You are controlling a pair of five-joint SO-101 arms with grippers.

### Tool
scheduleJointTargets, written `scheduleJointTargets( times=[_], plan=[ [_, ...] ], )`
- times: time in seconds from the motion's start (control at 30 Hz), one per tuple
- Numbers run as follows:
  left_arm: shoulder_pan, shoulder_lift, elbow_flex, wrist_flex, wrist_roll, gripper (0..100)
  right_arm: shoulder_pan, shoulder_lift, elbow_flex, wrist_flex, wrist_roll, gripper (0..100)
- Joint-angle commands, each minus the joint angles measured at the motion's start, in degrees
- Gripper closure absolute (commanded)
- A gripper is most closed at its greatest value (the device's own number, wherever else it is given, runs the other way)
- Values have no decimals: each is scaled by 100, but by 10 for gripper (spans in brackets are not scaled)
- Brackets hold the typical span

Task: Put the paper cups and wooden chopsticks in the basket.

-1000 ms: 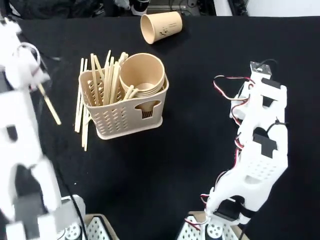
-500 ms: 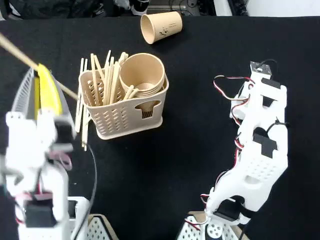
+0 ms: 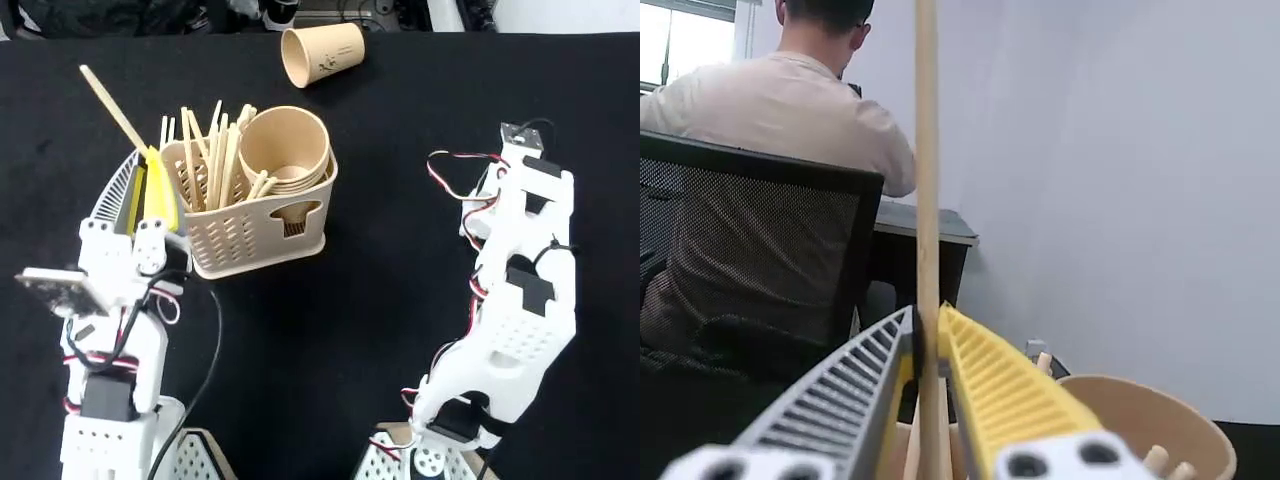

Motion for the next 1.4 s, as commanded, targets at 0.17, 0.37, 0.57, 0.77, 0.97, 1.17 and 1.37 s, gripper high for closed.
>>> scheduleJointTargets(
  times=[0.17, 0.37, 0.57, 0.77, 0.97, 1.17, 1.37],
  plan=[
    [-48, 448, -1613, 2233, 862, 775, 0, -136, 31, -18, 44, 986],
    [-1288, 2277, -3749, 3771, 888, 775, 0, -136, 31, -18, 44, 986],
    [-1965, 5284, -5323, 4141, 870, 775, 0, -136, 31, -18, 44, 986],
    [-1851, 8079, -6826, 4387, 308, 775, 0, -136, 31, -18, 44, 986],
    [-1569, 10400, -8848, 5565, -70, 775, 0, -136, 31, -18, 44, 986],
    [-1464, 12492, -10862, 6505, -158, 774, 0, -136, 31, -18, 44, 986],
    [-1385, 14242, -12936, 7525, -466, 780, 0, -136, 31, -18, 44, 986]
  ],
)
